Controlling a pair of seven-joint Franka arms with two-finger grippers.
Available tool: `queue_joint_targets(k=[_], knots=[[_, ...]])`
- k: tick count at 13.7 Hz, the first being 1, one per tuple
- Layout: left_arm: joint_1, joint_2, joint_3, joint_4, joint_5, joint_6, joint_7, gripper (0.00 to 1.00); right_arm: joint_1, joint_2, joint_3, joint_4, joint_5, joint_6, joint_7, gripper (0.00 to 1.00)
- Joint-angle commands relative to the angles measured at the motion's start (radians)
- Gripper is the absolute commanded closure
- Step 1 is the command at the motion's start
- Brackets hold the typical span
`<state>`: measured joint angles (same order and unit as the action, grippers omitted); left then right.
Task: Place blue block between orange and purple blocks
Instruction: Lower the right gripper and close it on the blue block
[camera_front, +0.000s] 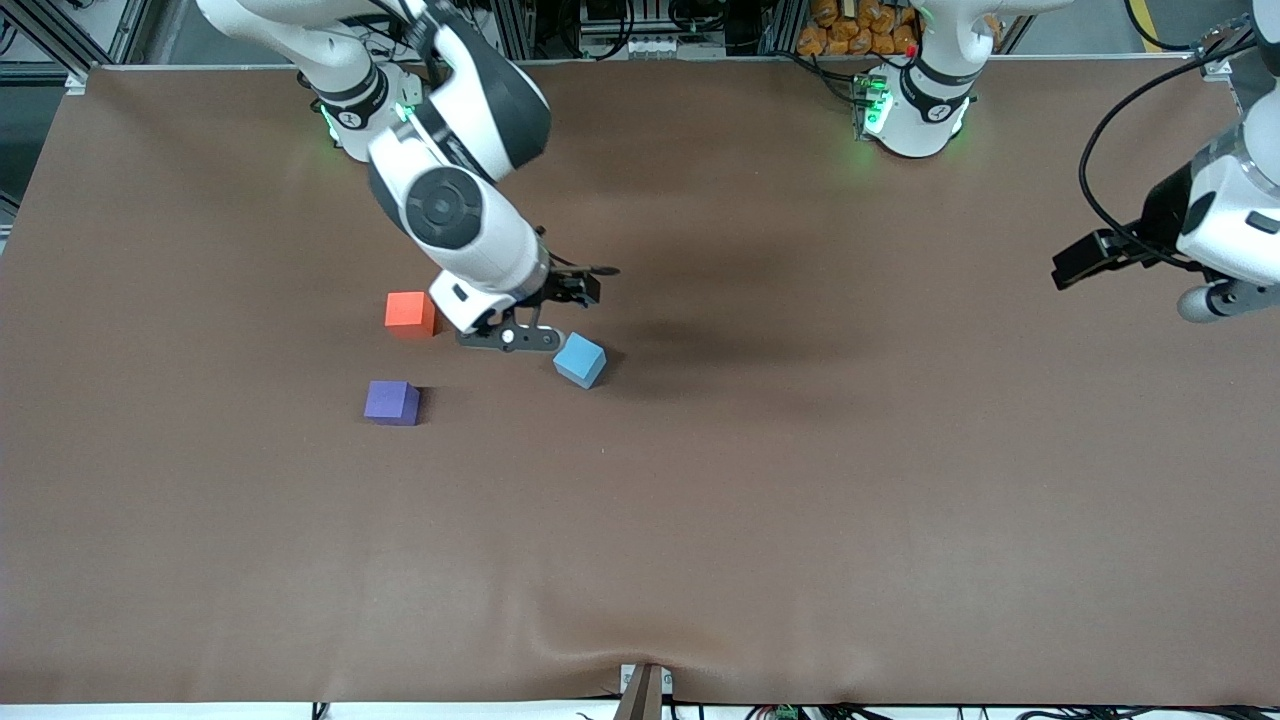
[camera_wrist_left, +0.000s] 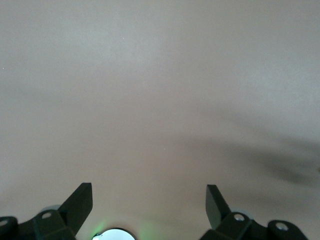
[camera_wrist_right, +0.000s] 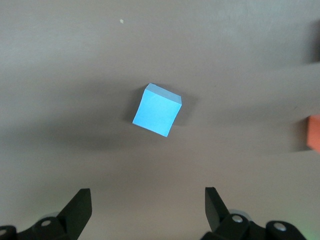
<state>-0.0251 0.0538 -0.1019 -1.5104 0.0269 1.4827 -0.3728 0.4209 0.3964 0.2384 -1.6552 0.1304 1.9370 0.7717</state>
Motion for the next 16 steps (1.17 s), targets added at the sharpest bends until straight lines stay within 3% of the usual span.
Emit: queue_joint_targets(k=[1, 3, 8, 16], knots=[[0.059, -0.040, -0.016, -0.053, 0.005, 0.074, 0.009, 0.00, 0.001, 0.027, -0.001, -0.073, -0.011, 0.150, 0.153, 0.00], [0.057, -0.058, -0.016, -0.082, 0.002, 0.142, 0.037, 0.00, 0.002, 0.083, -0.002, -0.078, -0.012, 0.183, 0.219, 0.00], [0.059, -0.064, -0.024, -0.097, -0.038, 0.157, 0.038, 0.00, 0.024, 0.166, -0.008, -0.078, -0.057, 0.264, 0.265, 0.00], [0.070, -0.064, -0.035, -0.096, -0.041, 0.172, 0.055, 0.00, 0.029, 0.228, -0.010, -0.081, -0.069, 0.359, 0.302, 0.00]])
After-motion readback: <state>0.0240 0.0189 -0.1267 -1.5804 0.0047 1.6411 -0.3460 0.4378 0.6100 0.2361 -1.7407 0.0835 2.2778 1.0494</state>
